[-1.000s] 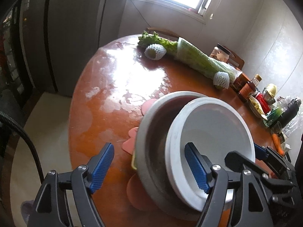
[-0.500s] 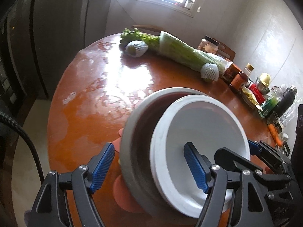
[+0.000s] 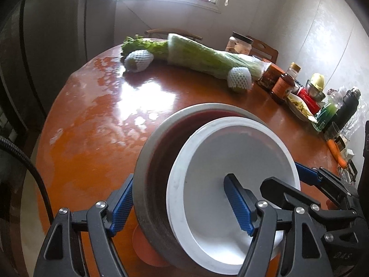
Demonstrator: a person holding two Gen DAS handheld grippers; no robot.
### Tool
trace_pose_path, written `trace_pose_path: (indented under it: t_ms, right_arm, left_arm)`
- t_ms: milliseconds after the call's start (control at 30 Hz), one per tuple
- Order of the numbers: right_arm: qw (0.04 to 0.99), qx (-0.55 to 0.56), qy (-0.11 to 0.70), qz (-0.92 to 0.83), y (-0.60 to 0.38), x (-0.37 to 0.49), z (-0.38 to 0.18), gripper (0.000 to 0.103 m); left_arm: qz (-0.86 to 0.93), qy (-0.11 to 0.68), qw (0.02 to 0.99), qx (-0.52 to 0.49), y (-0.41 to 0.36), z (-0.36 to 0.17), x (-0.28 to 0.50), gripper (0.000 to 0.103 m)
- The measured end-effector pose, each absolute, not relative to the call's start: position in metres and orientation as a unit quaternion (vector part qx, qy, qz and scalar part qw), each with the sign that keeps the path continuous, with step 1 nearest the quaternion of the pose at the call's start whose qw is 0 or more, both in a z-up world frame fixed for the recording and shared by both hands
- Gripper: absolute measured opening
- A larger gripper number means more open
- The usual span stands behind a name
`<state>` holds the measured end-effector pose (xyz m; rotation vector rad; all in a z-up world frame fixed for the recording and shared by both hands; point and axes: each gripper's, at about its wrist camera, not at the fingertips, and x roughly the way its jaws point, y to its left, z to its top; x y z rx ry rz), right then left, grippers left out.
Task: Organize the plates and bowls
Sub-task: 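Lower the steel bowl onto the steel tray atop the plate stack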
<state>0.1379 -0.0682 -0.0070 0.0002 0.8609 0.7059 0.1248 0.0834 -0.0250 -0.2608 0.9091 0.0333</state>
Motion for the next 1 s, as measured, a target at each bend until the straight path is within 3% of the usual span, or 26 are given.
trace_pose_path:
  t_ms: [1000]
  right_arm:
    - [0.869,0.042,0.402,0.286,-0.128,0.167,-0.009,0.072]
  left_arm:
    - [-0.016,0.441,0.891,-0.109,0.035,-0.026,0.168,0.075]
